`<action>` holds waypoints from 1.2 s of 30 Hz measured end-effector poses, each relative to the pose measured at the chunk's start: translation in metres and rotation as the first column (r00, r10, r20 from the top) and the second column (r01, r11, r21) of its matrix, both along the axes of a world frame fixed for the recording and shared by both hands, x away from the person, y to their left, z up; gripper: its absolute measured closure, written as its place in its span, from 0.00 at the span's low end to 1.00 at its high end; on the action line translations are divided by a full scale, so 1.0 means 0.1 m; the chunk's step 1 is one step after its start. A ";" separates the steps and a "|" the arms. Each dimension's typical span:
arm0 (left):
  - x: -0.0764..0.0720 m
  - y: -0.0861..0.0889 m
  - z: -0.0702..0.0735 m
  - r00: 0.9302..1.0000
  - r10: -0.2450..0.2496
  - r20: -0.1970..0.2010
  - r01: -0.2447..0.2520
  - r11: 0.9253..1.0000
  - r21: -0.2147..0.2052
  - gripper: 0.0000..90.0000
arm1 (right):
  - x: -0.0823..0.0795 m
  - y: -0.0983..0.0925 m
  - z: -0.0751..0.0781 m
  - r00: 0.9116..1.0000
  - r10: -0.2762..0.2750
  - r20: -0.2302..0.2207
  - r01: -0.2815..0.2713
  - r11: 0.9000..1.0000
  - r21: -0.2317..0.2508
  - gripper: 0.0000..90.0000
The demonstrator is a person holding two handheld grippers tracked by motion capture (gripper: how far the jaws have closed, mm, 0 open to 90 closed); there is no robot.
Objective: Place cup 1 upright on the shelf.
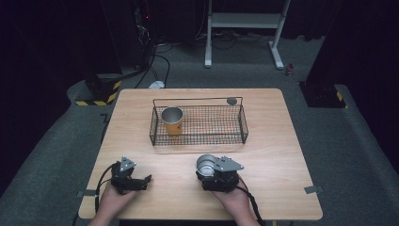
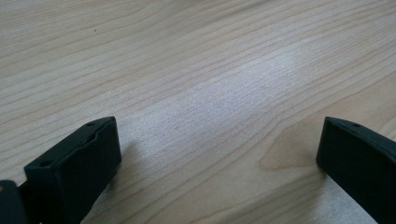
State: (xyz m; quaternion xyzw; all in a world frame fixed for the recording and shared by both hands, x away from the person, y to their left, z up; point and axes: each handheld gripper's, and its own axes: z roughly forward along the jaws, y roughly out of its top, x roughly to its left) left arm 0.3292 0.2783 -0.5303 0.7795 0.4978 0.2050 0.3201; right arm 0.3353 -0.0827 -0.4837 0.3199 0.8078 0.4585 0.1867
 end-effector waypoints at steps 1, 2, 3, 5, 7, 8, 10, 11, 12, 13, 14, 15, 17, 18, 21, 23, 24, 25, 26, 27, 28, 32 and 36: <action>0.00 0.00 0.00 1.000 0.000 0.002 0.000 1.000 0.000 0.00 | 0.00 -0.01 0.00 1.000 -0.008 -0.001 0.008 1.000 0.002 0.21; 0.00 0.00 0.00 1.000 -0.004 0.000 0.004 1.000 0.004 0.00 | 0.00 -0.05 0.01 1.000 -0.021 0.007 0.021 1.000 0.002 0.21; 0.00 0.00 0.00 1.000 -0.004 0.000 0.004 1.000 0.004 0.00 | 0.00 -0.05 0.01 1.000 -0.021 0.007 0.021 1.000 0.002 0.21; 0.00 0.00 0.00 1.000 -0.005 0.000 0.005 1.000 0.003 0.00 | 0.00 -0.08 0.01 0.999 -0.029 0.014 0.029 1.000 -0.001 0.21; 0.00 0.00 0.00 1.000 -0.006 -0.003 0.006 1.000 0.003 0.00 | 0.01 -0.13 0.02 0.999 -0.040 0.011 0.040 0.999 0.007 0.21; 0.00 0.00 0.00 1.000 -0.006 -0.003 0.006 1.000 0.003 0.00 | 0.01 -0.16 0.02 0.999 -0.049 0.006 0.049 0.999 0.012 0.21; 0.00 0.00 0.00 1.000 -0.004 -0.002 0.004 1.000 0.003 0.00 | 0.02 -0.19 0.03 0.998 -0.057 0.011 0.057 0.998 0.013 0.21; 0.00 0.00 0.00 1.000 -0.004 -0.002 0.004 1.000 0.003 0.00 | 0.02 -0.20 0.03 0.998 -0.060 0.015 0.060 0.998 0.012 0.21; 0.00 0.00 0.00 1.000 -0.004 -0.002 0.004 1.000 0.003 0.00 | 0.03 -0.22 0.04 0.998 -0.065 0.015 0.065 0.998 0.011 0.21; 0.00 0.00 0.00 1.000 -0.005 -0.003 0.005 1.000 0.003 0.00 | 0.03 -0.25 0.04 0.997 -0.072 0.016 0.072 0.997 0.012 0.21; 0.00 0.00 0.00 1.000 -0.004 -0.002 0.004 1.000 0.003 0.00 | 0.04 -0.27 0.05 0.997 -0.077 0.018 0.077 0.997 0.012 0.21; 0.00 0.01 0.00 1.000 -0.005 -0.001 0.005 1.000 0.004 0.00 | 0.05 -0.32 0.06 0.995 -0.094 0.023 0.093 0.996 0.015 0.21; 0.00 0.01 0.00 1.000 -0.004 -0.001 0.004 1.000 0.004 0.00 | 0.05 -0.36 0.07 0.994 -0.107 0.022 0.107 0.994 0.016 0.21; 0.00 0.01 0.00 1.000 -0.004 -0.001 0.004 1.000 0.004 0.00 | 0.05 -0.36 0.07 0.994 -0.107 0.022 0.107 0.994 0.016 0.21; 0.00 0.01 0.00 1.000 -0.005 -0.001 0.005 1.000 0.004 0.00 | 0.06 -0.44 0.08 0.992 -0.121 0.024 0.121 0.992 0.021 0.21; 0.00 0.01 0.00 1.000 -0.005 -0.001 0.005 1.000 0.004 0.00 | 0.07 -0.46 0.08 0.992 -0.126 0.024 0.126 0.992 0.023 0.21; 0.00 0.01 0.00 1.000 -0.007 -0.003 0.007 1.000 0.004 0.00 | 0.07 -0.50 0.08 0.991 -0.135 0.025 0.134 0.991 0.028 0.21; 0.00 0.01 0.00 1.000 -0.007 -0.003 0.007 1.000 0.004 0.00 | 0.07 -0.51 0.09 0.990 -0.139 0.023 0.138 0.990 0.028 0.21; 0.00 0.01 0.00 1.000 -0.007 -0.003 0.007 1.000 0.004 0.00 | 0.07 -0.51 0.09 0.990 -0.139 0.023 0.138 0.990 0.028 0.21; 0.00 0.01 0.00 1.000 -0.006 -0.002 0.006 1.000 0.004 0.00 | 0.08 -0.53 0.09 0.989 -0.148 0.022 0.147 0.989 0.029 0.21; 0.00 0.01 0.00 1.000 -0.006 -0.002 0.006 1.000 0.003 0.00 | 0.08 -0.54 0.09 0.989 -0.148 0.023 0.148 0.989 0.030 0.21; 0.00 0.01 0.00 1.000 -0.007 -0.001 0.007 1.000 0.004 0.00 | 0.07 -0.55 0.09 0.988 -0.153 0.026 0.153 0.988 0.024 0.21; 0.00 0.01 0.00 1.000 -0.006 -0.005 0.006 1.000 0.006 0.00 | 0.06 -0.57 0.10 0.987 -0.161 0.027 0.160 0.986 0.036 0.21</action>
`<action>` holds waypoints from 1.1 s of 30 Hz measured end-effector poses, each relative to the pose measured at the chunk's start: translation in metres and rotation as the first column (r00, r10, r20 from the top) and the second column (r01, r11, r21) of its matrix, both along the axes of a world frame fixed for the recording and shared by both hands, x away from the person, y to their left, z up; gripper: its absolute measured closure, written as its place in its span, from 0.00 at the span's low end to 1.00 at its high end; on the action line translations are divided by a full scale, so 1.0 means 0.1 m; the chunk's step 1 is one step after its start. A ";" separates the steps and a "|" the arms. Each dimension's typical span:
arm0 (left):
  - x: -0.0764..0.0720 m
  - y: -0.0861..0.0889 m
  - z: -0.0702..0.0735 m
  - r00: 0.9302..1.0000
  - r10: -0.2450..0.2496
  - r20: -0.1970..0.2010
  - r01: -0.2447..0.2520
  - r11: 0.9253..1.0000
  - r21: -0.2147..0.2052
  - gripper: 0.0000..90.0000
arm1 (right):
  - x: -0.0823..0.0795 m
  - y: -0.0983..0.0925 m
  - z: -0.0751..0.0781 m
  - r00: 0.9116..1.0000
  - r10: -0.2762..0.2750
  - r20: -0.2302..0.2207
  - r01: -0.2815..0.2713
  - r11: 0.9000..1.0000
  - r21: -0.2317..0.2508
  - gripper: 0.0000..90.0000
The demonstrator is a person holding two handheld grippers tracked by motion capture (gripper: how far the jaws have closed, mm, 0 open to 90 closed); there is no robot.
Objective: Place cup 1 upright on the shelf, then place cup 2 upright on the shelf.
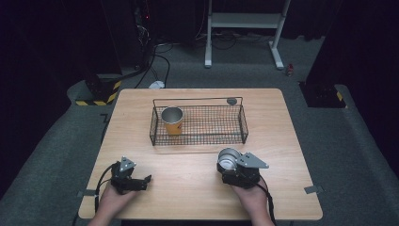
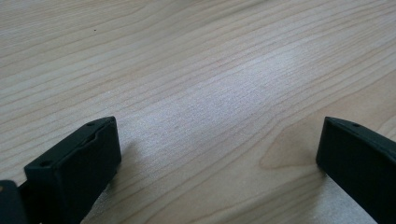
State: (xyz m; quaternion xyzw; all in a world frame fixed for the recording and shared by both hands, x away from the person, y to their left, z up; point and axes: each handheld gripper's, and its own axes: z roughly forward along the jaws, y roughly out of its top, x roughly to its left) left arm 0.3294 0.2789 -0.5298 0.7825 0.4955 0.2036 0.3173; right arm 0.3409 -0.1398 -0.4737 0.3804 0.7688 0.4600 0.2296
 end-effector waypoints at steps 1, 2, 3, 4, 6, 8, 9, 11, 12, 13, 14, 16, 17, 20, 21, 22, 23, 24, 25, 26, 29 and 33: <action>0.00 0.00 0.00 1.000 0.002 0.002 -0.002 1.000 -0.001 0.00 | 0.00 -0.01 0.01 1.000 -0.002 0.002 0.002 1.000 0.000 0.21; 0.00 0.00 0.00 1.000 0.002 0.001 -0.002 1.000 0.000 0.00 | 0.01 -0.01 0.02 1.000 -0.008 0.006 0.008 1.000 0.005 0.21; 0.00 0.00 0.00 1.000 0.000 0.000 0.000 1.000 0.000 0.00 | 0.01 -0.01 0.02 1.000 -0.008 0.006 0.008 1.000 0.005 0.21; 0.00 0.00 0.00 1.000 -0.001 0.000 0.001 1.000 0.000 0.00 | 0.01 -0.02 0.02 1.000 -0.010 0.005 0.009 1.000 0.007 0.21; 0.00 0.00 0.00 1.000 -0.002 0.000 0.002 1.000 0.000 0.00 | 0.04 -0.02 0.04 1.000 -0.018 0.006 0.018 1.000 0.016 0.21; 0.00 0.00 0.00 1.000 -0.002 0.000 0.002 1.000 0.001 0.00 | 0.05 -0.02 0.05 1.000 -0.020 0.009 0.019 1.000 0.018 0.21; 0.00 0.00 0.00 1.000 -0.002 0.000 0.002 1.000 0.001 0.00 | 0.05 -0.02 0.05 1.000 -0.024 0.008 0.024 1.000 0.016 0.21; 0.00 0.00 0.00 1.000 0.000 0.001 0.000 1.000 -0.002 0.00 | 0.07 -0.01 0.06 0.999 -0.028 0.016 0.028 1.000 0.010 0.21; 0.00 0.00 0.00 1.000 0.001 0.001 -0.001 1.000 -0.002 0.00 | 0.08 0.00 0.07 0.999 -0.034 0.011 0.034 0.999 0.012 0.21; 0.00 0.00 0.00 1.000 0.002 0.001 -0.002 1.000 -0.004 0.00 | 0.08 0.00 0.07 0.999 -0.034 0.011 0.034 0.999 0.012 0.21; 0.00 0.00 0.00 1.000 0.004 0.001 -0.004 1.000 -0.002 0.00 | 0.08 0.01 0.07 0.999 -0.035 0.010 0.035 0.999 0.013 0.21; 0.00 0.00 0.00 1.000 0.015 0.001 -0.015 1.000 0.002 0.00 | 0.08 0.05 0.08 0.999 -0.030 0.010 0.030 1.000 0.002 0.21; 0.00 0.00 0.00 1.000 0.019 -0.001 -0.019 1.000 -0.004 0.00 | 0.09 0.06 0.09 0.999 -0.030 0.013 0.030 1.000 -0.007 0.21; 0.00 0.00 0.00 1.000 0.017 -0.003 -0.017 1.000 -0.004 0.00 | 0.11 0.09 0.13 0.999 -0.034 0.014 0.034 0.999 -0.012 0.21; 0.00 0.00 0.00 1.000 0.017 -0.002 -0.017 1.000 -0.003 0.00 | 0.12 0.10 0.15 0.999 -0.033 0.015 0.033 0.999 -0.013 0.21; 0.01 0.00 0.00 1.000 0.015 -0.002 -0.015 1.000 -0.001 0.00 | 0.14 0.12 0.20 0.999 -0.039 0.018 0.039 0.999 -0.017 0.21; 0.01 0.00 0.00 1.000 0.015 -0.002 -0.015 1.000 -0.001 0.00 | 0.14 0.12 0.20 0.999 -0.039 0.018 0.039 0.999 -0.017 0.21; 0.01 0.00 0.00 1.000 0.015 -0.001 -0.015 1.000 -0.002 0.00 | 0.16 0.14 0.25 0.999 -0.048 0.021 0.048 0.999 -0.014 0.21; 0.00 0.00 0.00 1.000 0.014 -0.001 -0.014 1.000 -0.002 0.00 | 0.17 0.14 0.26 0.998 -0.054 0.024 0.054 0.998 -0.010 0.21; 0.00 0.00 0.00 1.000 0.014 -0.001 -0.014 1.000 -0.002 0.00 | 0.17 0.14 0.26 0.998 -0.054 0.024 0.054 0.998 -0.010 0.21; 0.00 0.00 0.00 1.000 0.015 0.001 -0.015 1.000 -0.002 0.00 | 0.21 0.17 0.32 0.998 -0.062 0.016 0.062 0.998 -0.005 0.21; 0.01 0.00 0.00 1.000 0.019 0.002 -0.019 1.000 -0.004 0.00 | 0.28 0.22 0.43 0.998 -0.064 0.014 0.064 0.998 -0.008 0.21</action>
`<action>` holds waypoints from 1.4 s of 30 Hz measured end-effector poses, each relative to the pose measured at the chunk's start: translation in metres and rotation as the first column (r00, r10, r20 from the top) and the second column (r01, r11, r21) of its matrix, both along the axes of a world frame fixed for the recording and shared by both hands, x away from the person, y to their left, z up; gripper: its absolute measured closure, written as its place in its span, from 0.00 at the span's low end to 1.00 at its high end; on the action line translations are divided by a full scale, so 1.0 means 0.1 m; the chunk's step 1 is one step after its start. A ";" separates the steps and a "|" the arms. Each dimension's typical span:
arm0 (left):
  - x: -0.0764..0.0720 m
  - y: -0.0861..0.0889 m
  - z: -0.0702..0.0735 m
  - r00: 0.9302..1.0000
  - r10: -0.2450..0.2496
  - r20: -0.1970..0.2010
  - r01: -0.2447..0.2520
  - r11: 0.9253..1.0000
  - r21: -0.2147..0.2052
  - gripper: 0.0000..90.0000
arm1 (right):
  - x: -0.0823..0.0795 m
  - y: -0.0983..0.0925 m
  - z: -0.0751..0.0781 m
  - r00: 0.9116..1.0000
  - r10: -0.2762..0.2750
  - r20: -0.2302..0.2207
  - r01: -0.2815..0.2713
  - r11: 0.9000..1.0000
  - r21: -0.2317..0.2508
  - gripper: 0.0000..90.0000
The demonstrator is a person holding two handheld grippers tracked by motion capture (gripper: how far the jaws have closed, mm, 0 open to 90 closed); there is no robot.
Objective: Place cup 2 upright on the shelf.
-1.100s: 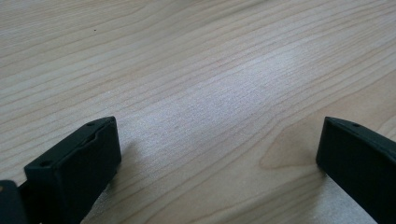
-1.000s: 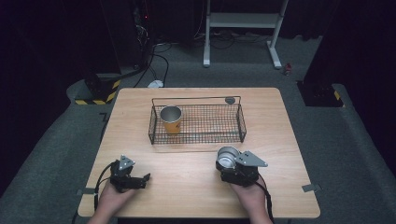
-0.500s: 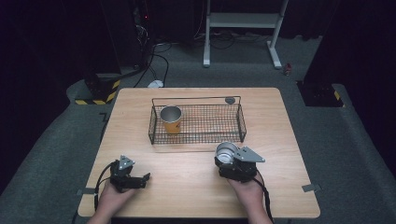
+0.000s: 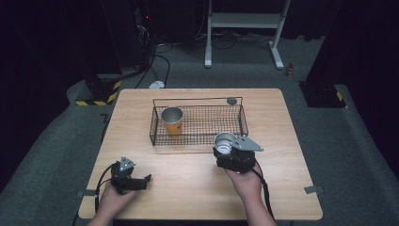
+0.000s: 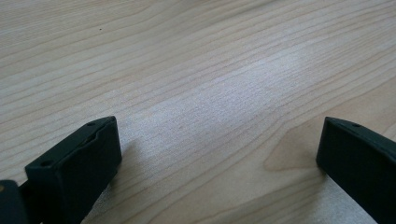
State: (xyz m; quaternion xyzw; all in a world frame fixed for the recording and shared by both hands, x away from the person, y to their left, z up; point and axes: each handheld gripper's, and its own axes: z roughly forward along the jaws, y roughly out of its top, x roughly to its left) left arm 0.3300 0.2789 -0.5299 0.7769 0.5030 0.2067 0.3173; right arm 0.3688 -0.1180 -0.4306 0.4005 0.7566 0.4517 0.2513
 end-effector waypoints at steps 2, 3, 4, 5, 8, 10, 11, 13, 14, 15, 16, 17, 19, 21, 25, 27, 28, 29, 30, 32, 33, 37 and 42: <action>0.00 0.00 0.00 1.000 -0.001 0.001 0.001 1.000 0.000 0.00 | 0.03 0.01 0.05 1.000 0.007 0.005 -0.007 1.000 -0.002 0.21; 0.00 0.00 0.00 1.000 -0.001 0.001 0.001 1.000 0.000 0.00 | 0.03 0.01 0.05 1.000 0.007 0.005 -0.007 1.000 -0.002 0.21; 0.00 0.00 0.00 1.000 -0.003 0.002 0.003 1.000 0.003 0.00 | 0.05 0.02 0.10 1.000 0.005 0.005 -0.005 1.000 0.004 0.21; 0.00 0.00 0.00 1.000 -0.001 0.000 0.001 1.000 0.000 0.00 | 0.05 0.02 0.10 1.000 0.005 0.005 -0.005 1.000 0.004 0.21; 0.00 0.00 0.00 1.000 -0.001 0.000 0.001 1.000 0.000 0.00 | 0.09 0.02 0.16 1.000 0.011 0.012 -0.011 1.000 0.010 0.21; 0.00 0.00 0.00 1.000 -0.001 -0.001 0.001 1.000 0.000 0.00 | 0.12 0.02 0.20 1.000 0.009 0.019 -0.009 1.000 0.015 0.21; 0.00 0.00 0.00 1.000 -0.002 0.000 0.002 1.000 0.001 0.00 | 0.13 0.02 0.22 1.000 0.010 0.022 -0.010 1.000 0.019 0.21; 0.00 0.00 0.00 1.000 -0.002 0.001 0.002 1.000 0.001 0.00 | 0.17 0.03 0.26 1.000 0.004 0.026 -0.004 1.000 0.026 0.21; 0.00 0.00 0.00 1.000 -0.002 0.001 0.002 1.000 0.001 0.00 | 0.21 0.05 0.29 1.000 -0.002 0.025 0.002 1.000 0.020 0.21; 0.00 0.00 0.00 1.000 -0.002 0.001 0.002 1.000 0.001 0.00 | 0.21 0.05 0.29 1.000 -0.002 0.025 0.002 1.000 0.020 0.21; 0.00 0.00 0.00 1.000 -0.002 0.001 0.002 1.000 0.001 0.00 | 0.25 0.06 0.31 1.000 -0.005 0.030 0.005 1.000 0.014 0.21; 0.00 0.00 0.00 1.000 -0.002 0.001 0.002 1.000 0.001 0.00 | 0.25 0.06 0.31 1.000 -0.005 0.030 0.005 1.000 0.014 0.21; 0.00 0.00 0.00 1.000 -0.002 0.001 0.002 1.000 0.001 0.00 | 0.31 0.08 0.32 1.000 -0.012 0.026 0.012 1.000 0.008 0.21; 0.00 0.00 0.00 1.000 -0.002 0.001 0.002 1.000 0.000 0.00 | 0.39 0.11 0.35 0.999 -0.018 0.028 0.018 1.000 0.000 0.21; 0.00 0.00 0.00 1.000 -0.001 0.000 0.001 1.000 -0.001 0.00 | 0.48 0.14 0.36 0.999 -0.025 0.027 0.025 1.000 -0.008 0.21; 0.00 0.00 0.00 1.000 -0.001 0.001 0.001 1.000 -0.001 0.00 | 0.54 0.16 0.36 0.999 -0.034 0.027 0.034 0.999 -0.002 0.21; 0.00 0.00 0.00 1.000 0.000 0.001 0.000 1.000 -0.001 0.00 | 0.57 0.16 0.36 0.999 -0.038 0.031 0.038 0.999 0.000 0.21; 0.00 0.00 0.00 1.000 0.000 0.001 0.000 1.000 -0.002 0.00 | 0.60 0.16 0.36 0.999 -0.042 0.027 0.042 0.999 0.003 0.21; 0.00 0.00 0.00 1.000 0.002 0.000 -0.002 1.000 -0.004 0.00 | 0.63 0.17 0.36 0.999 -0.049 0.023 0.049 0.999 0.003 0.21; 0.00 0.00 0.00 1.000 0.001 0.000 -0.001 1.000 -0.004 0.00 | 0.69 0.18 0.35 0.998 -0.057 0.019 0.057 0.998 0.001 0.21; 0.00 0.00 0.00 1.000 0.000 -0.001 0.000 1.000 -0.004 0.00 | 0.75 0.19 0.34 0.998 -0.065 0.008 0.065 0.998 0.001 0.21; 0.00 0.00 0.00 1.000 0.000 -0.001 0.000 1.000 -0.004 0.00 | 0.87 0.20 0.30 0.996 -0.084 -0.008 0.084 0.996 0.006 0.21; 0.00 0.00 0.00 1.000 0.000 0.000 0.000 1.000 -0.004 0.00 | 1.01 0.22 0.27 0.994 -0.105 -0.022 0.105 0.994 -0.012 0.21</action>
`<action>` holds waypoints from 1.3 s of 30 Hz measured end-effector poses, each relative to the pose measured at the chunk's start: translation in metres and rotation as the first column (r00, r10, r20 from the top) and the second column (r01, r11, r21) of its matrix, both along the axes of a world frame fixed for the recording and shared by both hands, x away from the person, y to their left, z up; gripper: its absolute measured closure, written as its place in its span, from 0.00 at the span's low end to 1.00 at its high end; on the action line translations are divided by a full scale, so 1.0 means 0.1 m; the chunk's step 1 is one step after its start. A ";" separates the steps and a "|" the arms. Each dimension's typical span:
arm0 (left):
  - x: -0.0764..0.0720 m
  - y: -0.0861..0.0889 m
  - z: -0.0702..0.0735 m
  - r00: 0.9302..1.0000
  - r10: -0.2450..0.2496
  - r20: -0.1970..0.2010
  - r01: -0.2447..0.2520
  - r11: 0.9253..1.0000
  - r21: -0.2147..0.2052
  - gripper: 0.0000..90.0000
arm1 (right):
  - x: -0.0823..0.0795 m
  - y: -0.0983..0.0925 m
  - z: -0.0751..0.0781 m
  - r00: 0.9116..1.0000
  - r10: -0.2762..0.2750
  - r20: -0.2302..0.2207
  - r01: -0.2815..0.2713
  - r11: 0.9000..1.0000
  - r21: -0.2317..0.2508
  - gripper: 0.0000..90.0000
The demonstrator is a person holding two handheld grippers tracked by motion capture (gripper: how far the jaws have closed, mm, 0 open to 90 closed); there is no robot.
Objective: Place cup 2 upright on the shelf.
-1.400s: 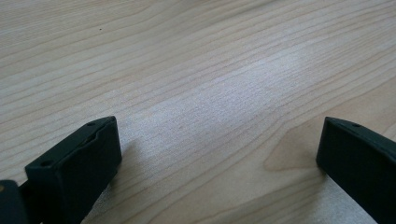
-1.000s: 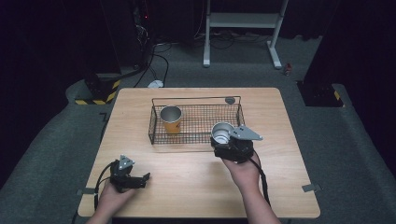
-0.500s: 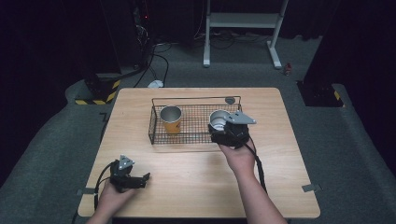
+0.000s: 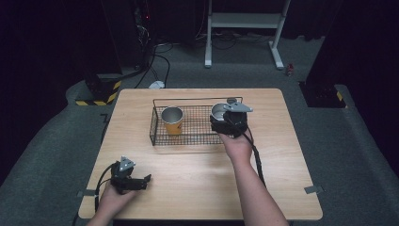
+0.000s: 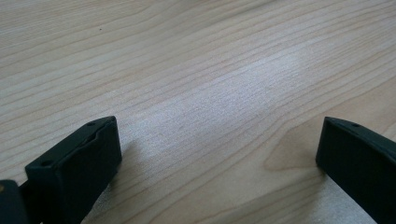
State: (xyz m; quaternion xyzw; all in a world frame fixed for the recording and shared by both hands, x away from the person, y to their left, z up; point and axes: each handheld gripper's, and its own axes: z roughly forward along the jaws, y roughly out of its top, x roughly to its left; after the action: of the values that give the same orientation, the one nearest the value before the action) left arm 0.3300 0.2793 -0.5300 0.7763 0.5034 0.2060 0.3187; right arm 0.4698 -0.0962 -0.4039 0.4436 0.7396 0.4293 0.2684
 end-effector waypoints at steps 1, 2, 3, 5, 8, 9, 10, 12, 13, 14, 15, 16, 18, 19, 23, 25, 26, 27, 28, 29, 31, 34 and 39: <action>0.00 0.00 0.00 1.000 0.000 0.000 0.000 1.000 0.000 0.00 | 0.00 0.00 0.00 1.000 0.000 0.000 0.000 1.000 0.000 0.21; 0.00 0.00 0.00 1.000 -0.002 0.001 0.002 1.000 0.003 0.00 | 0.04 0.00 -0.01 1.000 -0.011 -0.004 0.011 1.000 -0.002 0.21; 0.00 0.00 0.00 1.000 0.001 0.002 -0.001 1.000 0.000 0.00 | 0.07 0.00 -0.01 1.000 -0.013 -0.005 0.013 1.000 0.001 0.21; 0.00 0.00 0.00 1.000 -0.002 0.001 0.002 1.000 0.003 0.00 | 0.08 0.00 -0.02 1.000 -0.020 -0.007 0.020 1.000 0.004 0.21; 0.00 0.00 0.00 1.000 -0.002 0.002 0.002 1.000 0.003 0.00 | 0.14 -0.01 -0.06 0.999 -0.034 -0.010 0.034 0.999 0.001 0.21; 0.00 0.00 0.00 1.000 -0.002 0.001 0.002 1.000 0.002 0.00 | 0.18 -0.02 -0.09 0.999 -0.038 -0.013 0.038 0.999 -0.003 0.21; 0.00 0.00 0.00 1.000 -0.001 0.003 0.001 1.000 0.003 0.00 | 0.18 -0.02 -0.09 0.999 -0.038 -0.013 0.038 0.999 -0.003 0.21; 0.00 0.00 0.00 1.000 0.000 0.002 0.000 1.000 0.001 0.00 | 0.22 -0.04 -0.11 0.999 -0.047 -0.020 0.047 0.999 -0.003 0.21; 0.00 0.00 0.00 1.000 -0.001 0.003 0.001 1.000 0.002 0.00 | 0.24 -0.05 -0.13 0.998 -0.051 -0.023 0.051 0.999 -0.004 0.21; 0.00 0.00 0.00 1.000 0.000 0.003 0.000 1.000 0.002 0.00 | 0.27 -0.06 -0.15 0.998 -0.057 -0.029 0.057 0.998 -0.007 0.21; 0.00 0.00 0.00 1.000 0.000 0.003 0.000 1.000 0.002 0.00 | 0.27 -0.06 -0.15 0.998 -0.057 -0.029 0.057 0.998 -0.007 0.21; 0.00 0.00 0.00 1.000 -0.001 0.003 0.001 1.000 0.003 0.00 | 0.28 -0.06 -0.17 0.997 -0.065 -0.039 0.065 0.998 -0.002 0.21; 0.00 0.00 0.00 1.000 -0.002 0.001 0.002 1.000 0.002 0.00 | 0.31 -0.06 -0.19 0.996 -0.072 -0.045 0.072 0.997 -0.006 0.21; 0.00 0.00 0.00 1.000 -0.002 0.001 0.002 1.000 0.003 0.00 | 0.35 -0.05 -0.20 0.995 -0.073 -0.061 0.071 0.997 -0.027 0.21; 0.00 0.00 0.00 1.000 -0.002 0.001 0.002 1.000 0.002 0.00 | 0.40 -0.01 -0.21 0.994 -0.079 -0.070 0.075 0.996 -0.048 0.21; 0.00 0.00 0.00 1.000 -0.001 0.003 0.001 1.000 0.002 0.00 | 0.44 0.00 -0.23 0.993 -0.079 -0.085 0.075 0.996 -0.049 0.21; 0.00 0.00 0.00 1.000 -0.001 0.003 0.001 1.000 0.002 0.00 | 0.45 0.02 -0.24 0.993 -0.082 -0.087 0.078 0.996 -0.049 0.21; 0.00 0.00 0.00 1.000 -0.001 0.003 0.001 1.000 0.002 0.00 | 0.45 0.02 -0.24 0.993 -0.082 -0.087 0.078 0.996 -0.049 0.21; 0.00 0.00 0.00 1.000 -0.002 0.002 0.002 1.000 0.002 0.00 | 0.46 0.03 -0.26 0.993 -0.084 -0.087 0.079 0.995 -0.054 0.21; 0.00 0.00 0.00 1.000 -0.002 0.003 0.002 1.000 0.002 0.00 | 0.47 0.03 -0.27 0.992 -0.083 -0.091 0.078 0.996 -0.052 0.21; 0.00 0.00 0.00 1.000 -0.002 0.003 0.002 1.000 0.001 0.01 | 0.48 0.05 -0.31 0.992 -0.081 -0.099 0.076 0.995 -0.058 0.21; 0.00 0.00 0.00 1.000 -0.002 0.003 0.002 1.000 0.001 0.01 | 0.50 0.09 -0.36 0.991 -0.079 -0.108 0.071 0.995 -0.076 0.21; 0.00 0.00 0.00 1.000 -0.002 0.002 0.002 1.000 0.001 0.01 | 0.51 0.13 -0.41 0.988 -0.076 -0.134 0.067 0.995 -0.075 0.21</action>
State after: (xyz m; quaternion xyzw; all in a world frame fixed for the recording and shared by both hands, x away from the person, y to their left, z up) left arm 0.3300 0.2797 -0.5301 0.7767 0.5020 0.2067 0.3193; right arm 0.5210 -0.0829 -0.4454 0.4886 0.7544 0.3618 0.2476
